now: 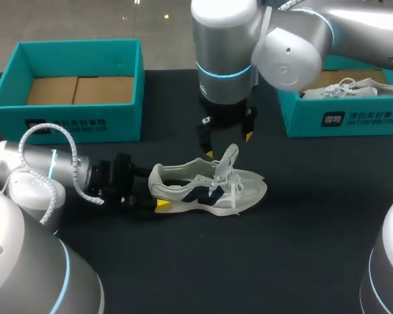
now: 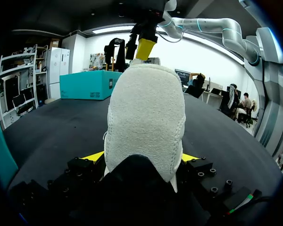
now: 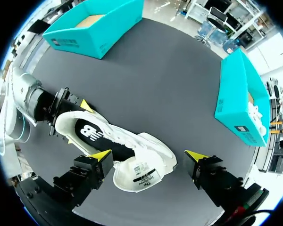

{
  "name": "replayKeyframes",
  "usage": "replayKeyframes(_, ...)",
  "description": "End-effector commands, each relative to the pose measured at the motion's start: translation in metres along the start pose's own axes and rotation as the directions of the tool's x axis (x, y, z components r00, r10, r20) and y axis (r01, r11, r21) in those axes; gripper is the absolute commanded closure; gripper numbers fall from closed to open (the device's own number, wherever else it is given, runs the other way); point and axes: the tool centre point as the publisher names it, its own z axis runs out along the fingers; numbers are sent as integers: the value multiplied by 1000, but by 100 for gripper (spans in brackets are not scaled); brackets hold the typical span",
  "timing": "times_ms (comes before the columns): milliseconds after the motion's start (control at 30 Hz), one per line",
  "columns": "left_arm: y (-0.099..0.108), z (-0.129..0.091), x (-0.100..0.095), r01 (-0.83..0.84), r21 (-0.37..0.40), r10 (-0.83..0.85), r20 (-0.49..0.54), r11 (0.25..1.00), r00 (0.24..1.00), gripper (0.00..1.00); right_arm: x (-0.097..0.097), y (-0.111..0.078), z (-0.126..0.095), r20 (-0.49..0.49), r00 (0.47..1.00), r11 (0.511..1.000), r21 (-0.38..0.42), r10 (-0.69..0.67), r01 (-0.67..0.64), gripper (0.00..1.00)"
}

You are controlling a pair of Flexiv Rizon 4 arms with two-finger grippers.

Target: Take the shoe out of the shoebox, open the shoe tongue, remove and reinsert the insole, then place the shoe into the shoebox

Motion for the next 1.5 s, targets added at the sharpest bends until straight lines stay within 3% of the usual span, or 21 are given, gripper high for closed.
replayKeyframes(33,0,1,0,0,-1,0,0,1000,1000,100,8,1,-7,-34,970,967,-85,-243,239,0)
replayKeyframes(167,0,1,0,0,-1,0,0,1000,1000,100,16,-2,-15,-63,938,929,-181,-340,324,0)
replayKeyframes(233,0,1,0,0,-1,0,0,1000,1000,100,17,-3,-18,-68,943,927,-219,-325,304,0)
replayKeyframes(267,0,1,0,0,-1,0,0,1000,1000,100,14,-3,-17,-63,967,955,-185,-247,232,0)
replayKeyframes(700,0,1,0,0,-1,0,0,1000,1000,100,14,-3,-17,-63,967,955,-185,-247,232,0)
replayKeyframes(800,0,1,0,0,-1,0,0,1000,1000,100,15,0,-15,-50,931,907,-253,-361,337,0)
replayKeyframes(933,0,1,0,0,-1,0,0,1000,1000,100,15,10,-16,-3,836,789,-333,-548,516,0)
replayKeyframes(1000,0,1,0,0,-1,0,0,1000,1000,100,14,15,-19,12,769,712,-367,-640,598,0)
replayKeyframes(1100,0,1,0,0,-1,0,0,1000,1000,100,15,23,-22,-6,642,607,-334,-767,721,0)
replayKeyframes(1133,0,1,0,0,-1,0,0,1000,1000,100,15,24,-23,-24,619,601,-270,-785,752,0)
replayKeyframes(1167,0,1,0,0,-1,0,0,1000,1000,100,14,25,-24,-51,612,611,-156,-789,776,0)
replayKeyframes(1500,0,1,0,0,-1,0,0,1000,1000,100,14,25,-24,-51,612,611,-156,-789,776,0)
